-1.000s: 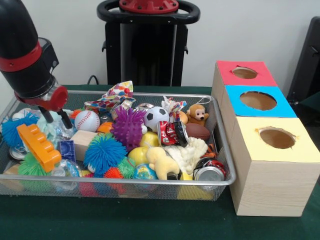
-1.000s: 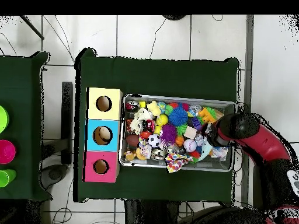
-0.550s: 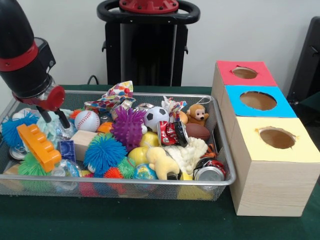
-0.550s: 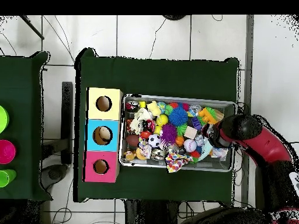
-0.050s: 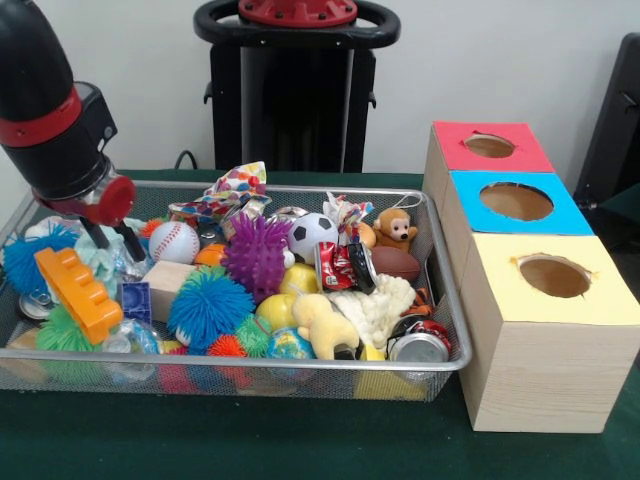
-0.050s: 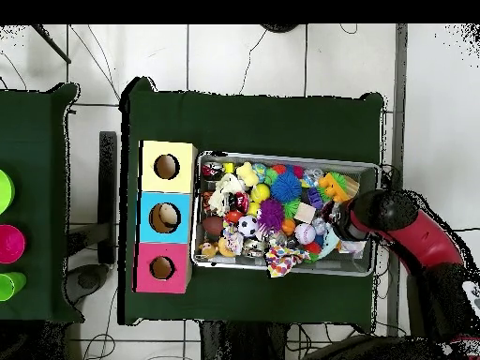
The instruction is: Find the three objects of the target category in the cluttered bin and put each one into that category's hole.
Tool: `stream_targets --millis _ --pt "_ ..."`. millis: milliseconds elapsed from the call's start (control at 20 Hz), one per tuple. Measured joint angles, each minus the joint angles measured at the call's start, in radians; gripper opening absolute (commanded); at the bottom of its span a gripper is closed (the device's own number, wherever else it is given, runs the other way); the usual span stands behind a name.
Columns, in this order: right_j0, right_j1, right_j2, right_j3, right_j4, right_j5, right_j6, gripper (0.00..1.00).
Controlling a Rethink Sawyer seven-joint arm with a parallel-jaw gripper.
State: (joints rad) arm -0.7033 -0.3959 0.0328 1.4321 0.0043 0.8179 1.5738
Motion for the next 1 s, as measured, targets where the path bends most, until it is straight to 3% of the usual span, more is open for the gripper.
stream_targets --millis 1000 --pt "0.0 -0.013 0.011 0.04 0.033 -0.02 0.0 1.0"
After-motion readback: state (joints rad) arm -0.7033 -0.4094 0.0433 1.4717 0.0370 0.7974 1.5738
